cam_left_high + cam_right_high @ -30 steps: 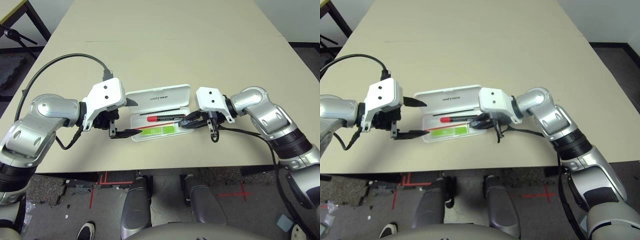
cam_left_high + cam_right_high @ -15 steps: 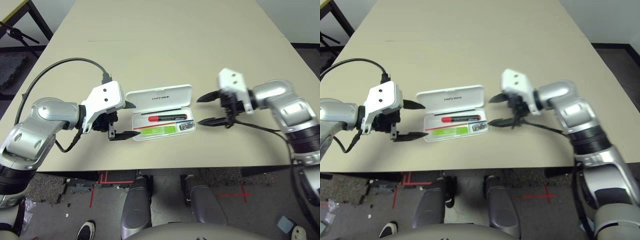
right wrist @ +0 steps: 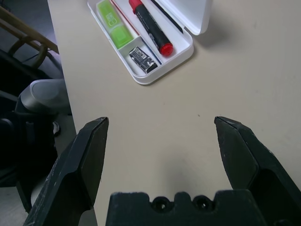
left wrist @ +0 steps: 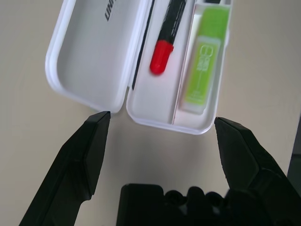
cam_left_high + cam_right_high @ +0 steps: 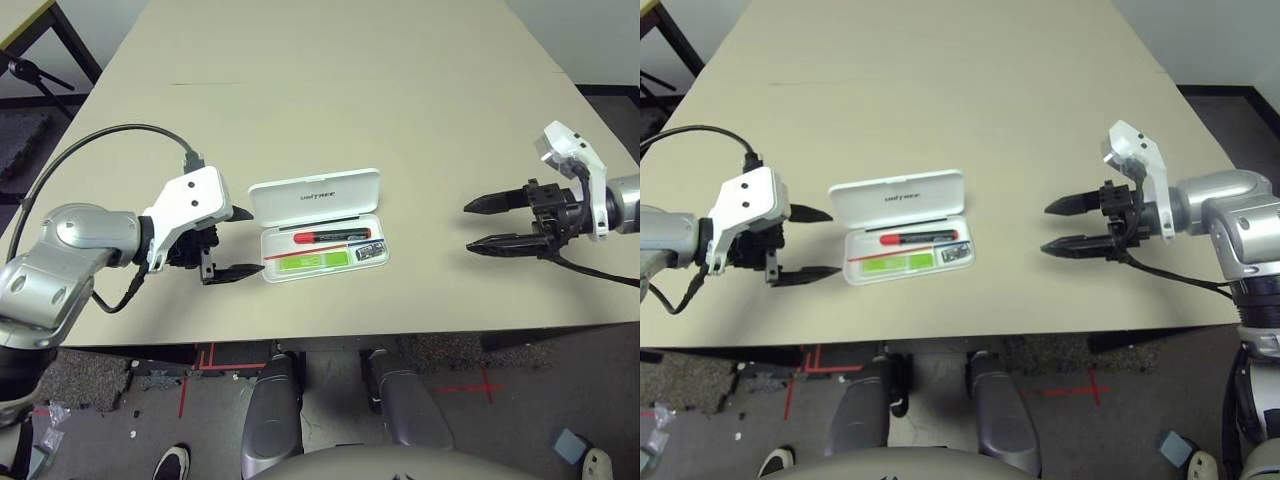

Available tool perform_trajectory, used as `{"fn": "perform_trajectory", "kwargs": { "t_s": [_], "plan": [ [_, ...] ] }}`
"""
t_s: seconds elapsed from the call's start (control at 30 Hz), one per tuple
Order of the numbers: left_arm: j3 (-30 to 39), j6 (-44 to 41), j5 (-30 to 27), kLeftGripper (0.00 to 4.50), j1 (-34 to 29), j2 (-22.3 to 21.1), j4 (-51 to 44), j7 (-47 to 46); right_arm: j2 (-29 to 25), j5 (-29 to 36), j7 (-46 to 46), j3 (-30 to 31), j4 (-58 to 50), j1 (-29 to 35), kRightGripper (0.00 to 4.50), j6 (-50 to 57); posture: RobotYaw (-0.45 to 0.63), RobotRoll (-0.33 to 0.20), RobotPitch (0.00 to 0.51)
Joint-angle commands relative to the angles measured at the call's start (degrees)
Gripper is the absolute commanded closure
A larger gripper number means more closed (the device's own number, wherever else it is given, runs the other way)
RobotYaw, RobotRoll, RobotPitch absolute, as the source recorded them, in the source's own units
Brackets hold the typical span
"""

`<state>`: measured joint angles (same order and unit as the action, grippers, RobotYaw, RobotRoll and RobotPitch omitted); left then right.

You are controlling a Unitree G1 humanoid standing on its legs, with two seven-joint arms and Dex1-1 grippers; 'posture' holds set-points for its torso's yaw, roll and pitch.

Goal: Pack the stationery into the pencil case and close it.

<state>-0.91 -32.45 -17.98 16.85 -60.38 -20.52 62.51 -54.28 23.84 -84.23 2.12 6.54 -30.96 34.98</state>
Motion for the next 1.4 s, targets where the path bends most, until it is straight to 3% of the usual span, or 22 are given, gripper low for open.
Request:
{"fn": "perform_trajectory", "kwargs": {
  "t_s": [0.03,0.1,0.23,0.3,0.4,0.7,0.9,1.4],
  "plan": [
    [-1.1,0.7,4.7,0.39,-2.3,-3.3,3.4,-0.8,1.0,0.1,1.1,0.5,-1.6,0.9,0.00,-0.5,0.00,0.000,0.172],
    [-1.9,1.8,8.4,0.91,-3.4,-5.4,6.5,-1.8,1.4,0.0,1.5,0.6,-1.8,1.1,0.00,-0.5,0.00,0.000,0.172],
    [-2.0,3.2,12.2,2.51,-3.6,-6.3,10.7,-3.4,1.6,-0.1,1.7,0.8,-1.6,1.1,0.00,-0.7,0.00,0.000,0.173],
    [-1.9,3.9,13.7,3.31,-3.2,-5.8,12.4,-4.4,1.7,-0.2,1.8,0.9,-1.4,1.1,0.00,-0.9,0.01,0.000,0.174],
    [-1.9,4.8,14.2,4.47,-0.9,-1.7,15.0,-7.2,1.9,-0.5,2.0,1.2,-1.2,1.0,0.00,-1.3,0.00,0.000,0.173],
    [-3.1,6.8,17.1,4.47,5.8,10.4,23.1,-15.6,2.1,-0.8,2.7,1.5,-0.9,0.7,0.00,-1.9,-0.01,0.000,0.170],
    [-4.0,5.3,19.5,4.47,10.1,16.3,27.4,-21.1,1.9,-1.1,3.5,1.2,-0.9,1.2,0.00,-2.1,-0.02,0.000,0.168],
    [-3.1,2.7,12.5,4.47,10.9,22.6,21.5,-15.9,1.4,-0.8,4.2,0.6,-1.1,2.2,0.00,-2.3,-0.04,0.000,0.169]
  ]
}}
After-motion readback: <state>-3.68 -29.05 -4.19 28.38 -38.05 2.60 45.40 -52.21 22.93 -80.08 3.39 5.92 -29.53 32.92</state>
